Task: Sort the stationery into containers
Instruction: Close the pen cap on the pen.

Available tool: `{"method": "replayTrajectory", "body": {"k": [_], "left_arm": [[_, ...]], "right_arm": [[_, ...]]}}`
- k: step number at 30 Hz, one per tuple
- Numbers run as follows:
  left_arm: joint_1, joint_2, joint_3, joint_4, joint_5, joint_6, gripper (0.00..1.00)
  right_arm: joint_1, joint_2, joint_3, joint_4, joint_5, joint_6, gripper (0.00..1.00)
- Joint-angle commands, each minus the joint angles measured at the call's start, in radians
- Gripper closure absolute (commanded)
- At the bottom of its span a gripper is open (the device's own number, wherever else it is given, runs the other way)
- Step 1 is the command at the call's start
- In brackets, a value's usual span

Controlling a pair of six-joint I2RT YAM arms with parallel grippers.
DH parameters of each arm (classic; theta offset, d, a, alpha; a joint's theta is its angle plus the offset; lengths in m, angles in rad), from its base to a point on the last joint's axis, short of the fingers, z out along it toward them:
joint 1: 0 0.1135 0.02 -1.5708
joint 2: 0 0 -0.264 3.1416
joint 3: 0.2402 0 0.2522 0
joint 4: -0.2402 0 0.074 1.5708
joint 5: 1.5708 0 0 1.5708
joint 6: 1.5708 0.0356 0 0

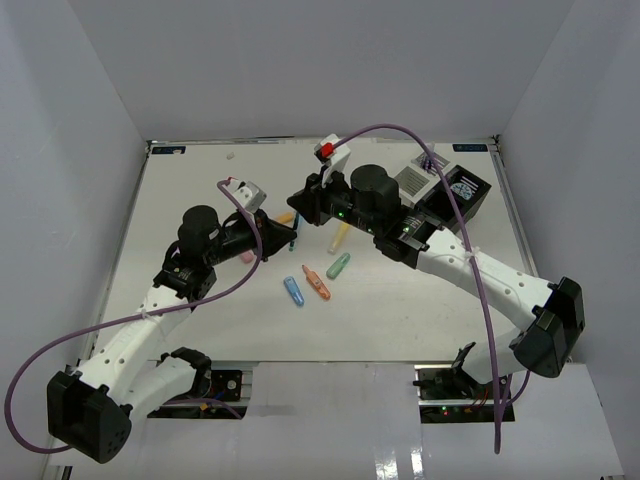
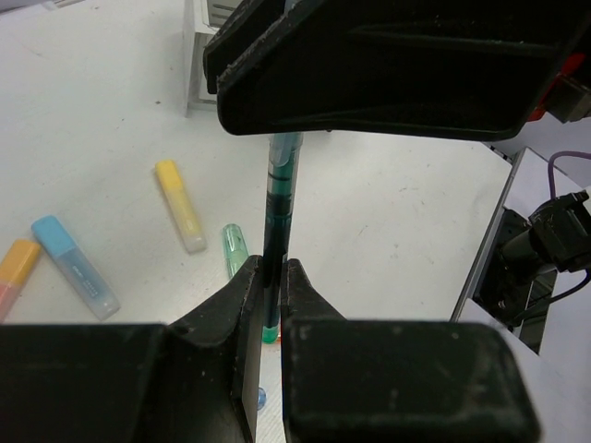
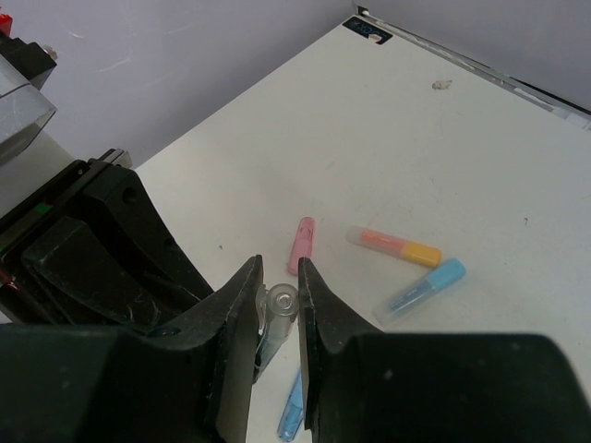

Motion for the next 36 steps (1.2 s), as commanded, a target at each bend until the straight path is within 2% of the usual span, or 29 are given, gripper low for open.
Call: {"method": "replayTrajectory", "body": {"k": [1, 7, 13, 26, 36], "left_arm": [[0.009, -0.073, 0.127, 0.402, 0.006, 0.000, 1.00], [0.007, -0.111, -0.004, 0.362, 0.101, 0.014, 1.00], [-0.002, -0.145, -0.101, 0.343, 0.110, 0.034, 1.00], [-0.013, -0.106, -0.114, 0.337, 0.101, 0.018, 1.00], [-0.024, -0.090, -0.112, 0.337, 0.116, 0.015, 1.00]], "right_arm": [[0.027, 0.079, -0.073, -0.438, -0.074, -0.027, 0.92], [0.024, 0.065, -0.005, -0.438, -0.030, -0.030, 0.92], [0.022, 0.063, 0.057, -0.452, -0.010, -0.037, 0.88], [0.022, 0.066, 0.151, -0.461, 0.055, -0.053, 0.85], [0.021, 0.073, 0.194, -0.465, 0.059, -0.056, 0.65]]}}
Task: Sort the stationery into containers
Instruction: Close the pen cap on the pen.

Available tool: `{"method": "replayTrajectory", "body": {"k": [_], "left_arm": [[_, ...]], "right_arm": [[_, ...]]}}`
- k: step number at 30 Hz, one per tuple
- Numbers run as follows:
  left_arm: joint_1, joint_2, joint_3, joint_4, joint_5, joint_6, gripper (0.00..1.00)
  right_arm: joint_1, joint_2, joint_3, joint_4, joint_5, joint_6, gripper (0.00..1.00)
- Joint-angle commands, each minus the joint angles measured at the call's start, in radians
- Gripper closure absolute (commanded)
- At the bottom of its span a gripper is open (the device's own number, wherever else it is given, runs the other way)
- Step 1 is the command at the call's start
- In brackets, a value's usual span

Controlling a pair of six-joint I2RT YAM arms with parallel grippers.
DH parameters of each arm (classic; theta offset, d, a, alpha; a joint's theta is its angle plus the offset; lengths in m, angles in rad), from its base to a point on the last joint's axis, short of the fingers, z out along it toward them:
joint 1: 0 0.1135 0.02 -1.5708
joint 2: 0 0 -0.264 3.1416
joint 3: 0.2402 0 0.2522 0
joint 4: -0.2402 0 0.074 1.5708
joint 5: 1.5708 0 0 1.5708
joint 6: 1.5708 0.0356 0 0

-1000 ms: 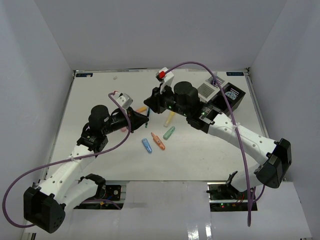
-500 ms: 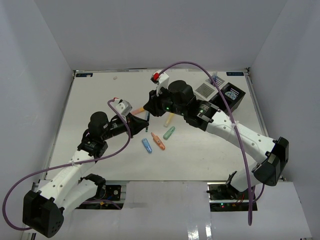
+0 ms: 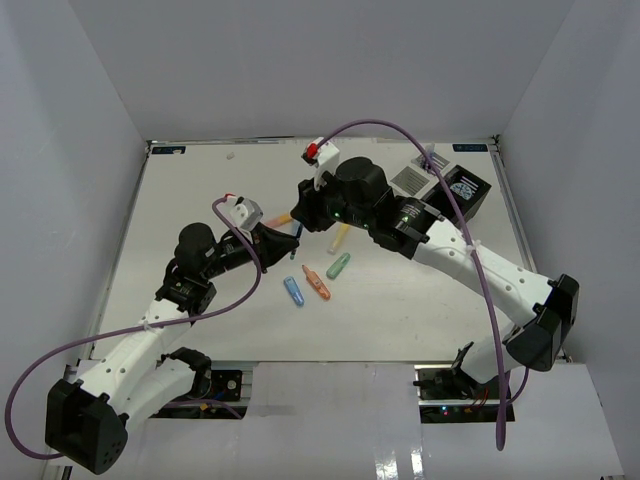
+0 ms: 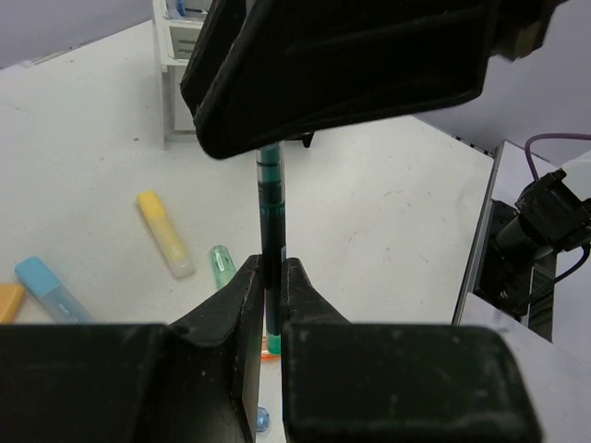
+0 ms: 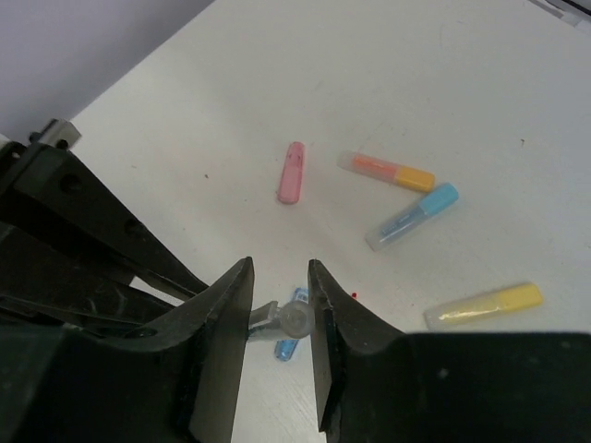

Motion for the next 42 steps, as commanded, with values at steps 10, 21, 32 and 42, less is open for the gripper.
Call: {"method": "replayTrajectory", "body": {"k": [10, 21, 32, 42], "left_arm": [[-0.012, -0.011, 0.046, 0.144, 0.043, -0.003, 1.00], [-0.024, 0.021, 0.047, 0.145, 0.052, -0.011, 1.00], [-0.026, 0.027, 0.004, 0.262, 0.018, -0.137, 1.00], [-0.026, 0.035, 0.001, 0.276, 0.027, -0.161, 1.00]], "right_arm": [[0.000, 0.042, 0.043, -0.136, 0.013, -0.044, 0.51], [-0.002, 0.047, 0.136, -0.136, 0.007, -0.056, 0.36], [-0.002, -0.025, 0.008, -0.030, -0.049, -0.020, 0.37], [0.000, -0.088, -0.013, 0.053, -0.063, -0.026, 0.36]]}}
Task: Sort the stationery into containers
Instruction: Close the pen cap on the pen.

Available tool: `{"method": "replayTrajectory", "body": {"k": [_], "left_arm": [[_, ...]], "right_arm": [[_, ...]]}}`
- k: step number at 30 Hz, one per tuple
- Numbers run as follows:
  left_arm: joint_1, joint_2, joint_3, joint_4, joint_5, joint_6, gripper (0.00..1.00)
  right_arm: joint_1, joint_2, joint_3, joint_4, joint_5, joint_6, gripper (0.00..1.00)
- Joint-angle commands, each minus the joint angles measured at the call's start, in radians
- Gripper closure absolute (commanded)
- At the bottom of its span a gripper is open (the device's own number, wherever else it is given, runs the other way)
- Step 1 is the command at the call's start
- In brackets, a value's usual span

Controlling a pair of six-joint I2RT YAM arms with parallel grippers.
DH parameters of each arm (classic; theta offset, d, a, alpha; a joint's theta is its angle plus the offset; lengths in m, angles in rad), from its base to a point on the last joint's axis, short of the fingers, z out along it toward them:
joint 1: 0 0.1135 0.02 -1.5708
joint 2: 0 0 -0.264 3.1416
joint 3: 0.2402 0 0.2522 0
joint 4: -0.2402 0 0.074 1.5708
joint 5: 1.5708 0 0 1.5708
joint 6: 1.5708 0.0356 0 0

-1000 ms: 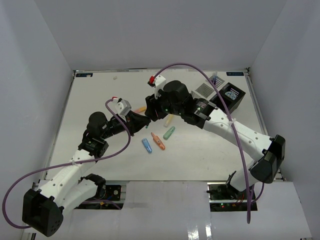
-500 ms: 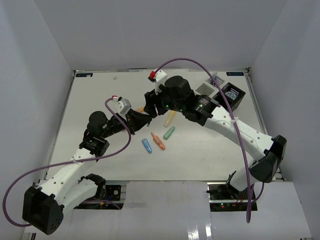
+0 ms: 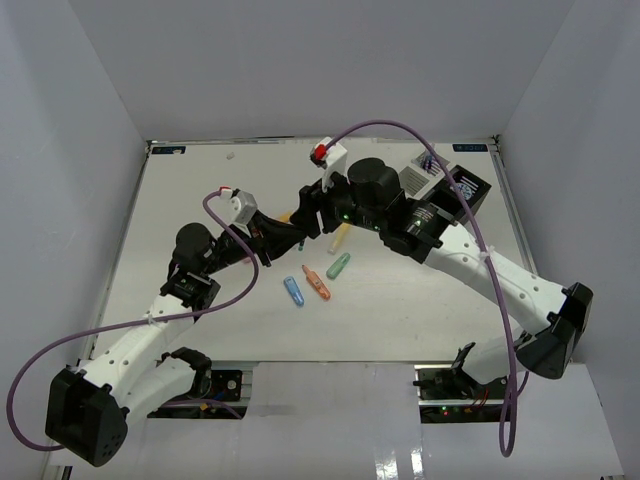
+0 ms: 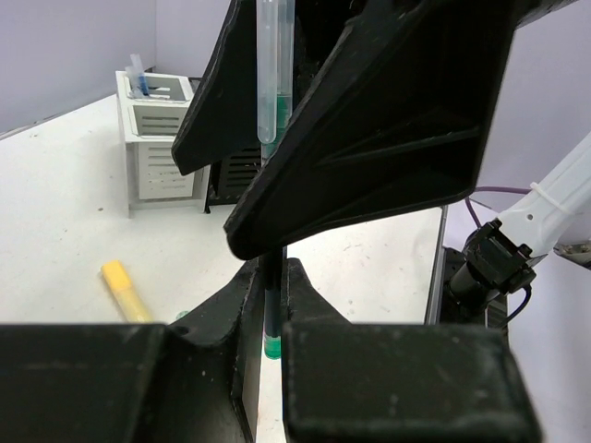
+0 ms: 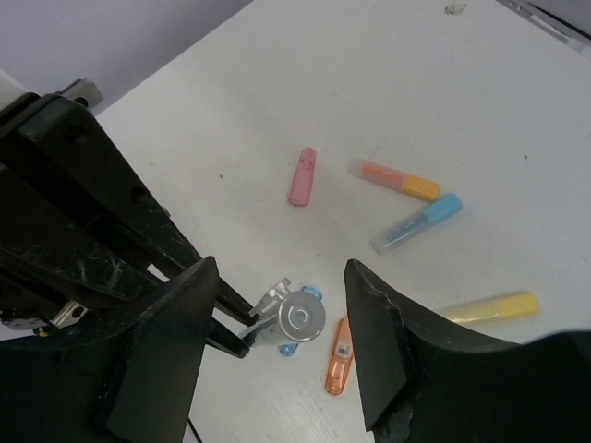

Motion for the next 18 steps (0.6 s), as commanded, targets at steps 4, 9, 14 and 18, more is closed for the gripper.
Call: {"method": "replayTrajectory", "body": {"k": [4, 9, 14, 18], "left_arm": [[-0.001, 0.002, -0.007, 0.043, 0.000, -0.021, 1.00], [-0.001, 0.009, -0.012, 0.054, 0.004, -0.034, 1.00], [-0.001, -0.004, -0.016, 0.060, -0.007, -0.041, 1.00], [-0.001, -0.008, -0.021, 0.066, -0.017, -0.049, 1.00]], "right_arm": [[0.004, -0.056, -0.024, 0.111, -0.072, 0.008, 0.36], [0.004, -0.072, -0.041, 0.134, -0.079, 0.010, 0.35], [0.006, -0.101, -0.090, 0.151, -0.062, 0.010, 0.36], [0.006, -0.121, -0.138, 0.168, -0.054, 0.017, 0.43]]}}
